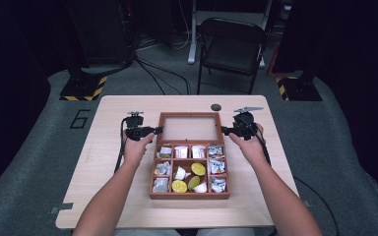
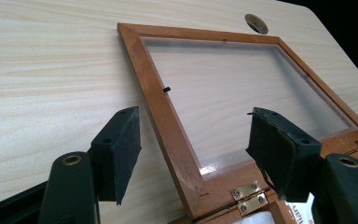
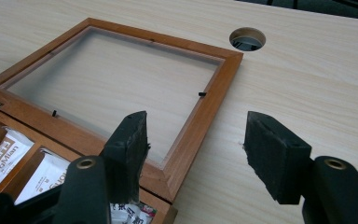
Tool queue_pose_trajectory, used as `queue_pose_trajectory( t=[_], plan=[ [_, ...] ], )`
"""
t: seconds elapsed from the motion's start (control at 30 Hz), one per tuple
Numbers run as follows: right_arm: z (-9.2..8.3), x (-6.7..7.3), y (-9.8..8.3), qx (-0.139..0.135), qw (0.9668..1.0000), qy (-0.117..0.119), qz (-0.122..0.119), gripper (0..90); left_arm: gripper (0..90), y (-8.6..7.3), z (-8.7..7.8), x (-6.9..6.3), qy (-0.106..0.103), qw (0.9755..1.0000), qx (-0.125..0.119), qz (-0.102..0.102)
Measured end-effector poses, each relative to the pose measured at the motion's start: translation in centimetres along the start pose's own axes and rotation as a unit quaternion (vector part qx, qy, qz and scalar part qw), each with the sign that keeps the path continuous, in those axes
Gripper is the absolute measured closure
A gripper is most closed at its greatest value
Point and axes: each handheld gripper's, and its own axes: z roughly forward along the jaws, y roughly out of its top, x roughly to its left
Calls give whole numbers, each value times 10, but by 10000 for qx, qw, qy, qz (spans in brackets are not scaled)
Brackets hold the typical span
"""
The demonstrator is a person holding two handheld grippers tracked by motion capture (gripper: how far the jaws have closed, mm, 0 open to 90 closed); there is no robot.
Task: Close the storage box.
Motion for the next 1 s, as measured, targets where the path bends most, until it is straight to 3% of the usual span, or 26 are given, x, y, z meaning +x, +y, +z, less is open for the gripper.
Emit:
queue_pose_trajectory(
  t=[0.17,0.77,0.97,1.0],
  plan=[
    [9,2,0,53,9999,-13,-119,387,340,-2,5,0,-17,10000,45,-4],
    [31,4,-5,300,9993,133,175,357,335,-6,18,-2,-50,9999,109,-41],
    [35,5,-9,372,9986,163,339,345,319,-9,21,-3,-29,9999,149,42],
    [36,5,-10,433,9985,174,278,341,318,-9,22,-4,-33,9998,180,39]
  ],
)
